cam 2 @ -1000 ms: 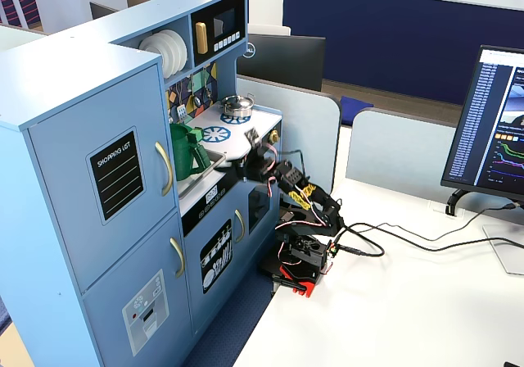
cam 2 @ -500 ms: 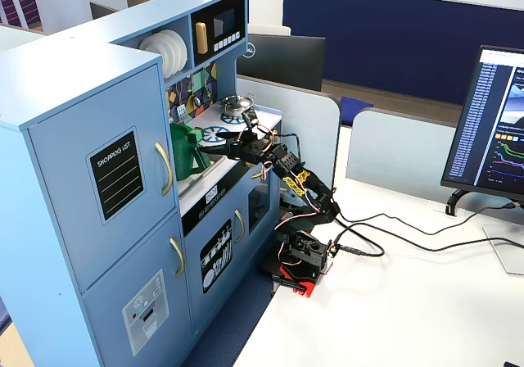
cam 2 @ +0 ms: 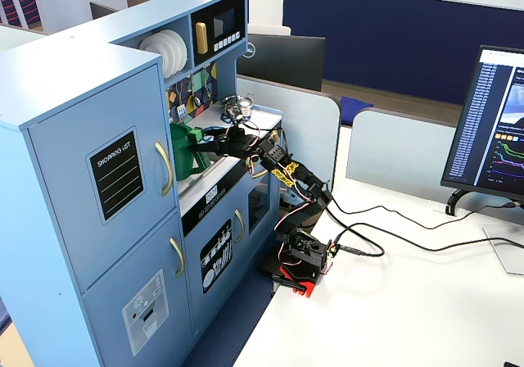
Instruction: Take off the lid from the green recipient and place it on the counter
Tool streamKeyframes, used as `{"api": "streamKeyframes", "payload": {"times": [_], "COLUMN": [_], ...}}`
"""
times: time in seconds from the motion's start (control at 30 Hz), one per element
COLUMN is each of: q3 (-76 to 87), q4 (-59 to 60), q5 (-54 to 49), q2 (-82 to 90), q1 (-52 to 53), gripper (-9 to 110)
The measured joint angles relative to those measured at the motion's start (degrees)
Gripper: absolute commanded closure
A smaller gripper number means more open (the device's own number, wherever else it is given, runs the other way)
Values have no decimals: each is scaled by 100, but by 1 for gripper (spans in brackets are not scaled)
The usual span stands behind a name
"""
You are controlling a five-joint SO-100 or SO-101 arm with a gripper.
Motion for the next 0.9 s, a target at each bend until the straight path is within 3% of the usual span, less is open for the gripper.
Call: {"api": "streamKeyframes", "payload": {"times": [0.33, 0.47, 0.9], "q3": [-633, -756, -1125], "q4": [-105, -105, -220], "q5": [0, -70, -299], "q2": [-747, -888, -1134], "q1": [44, 44, -158], "gripper": [74, 101, 101]}}
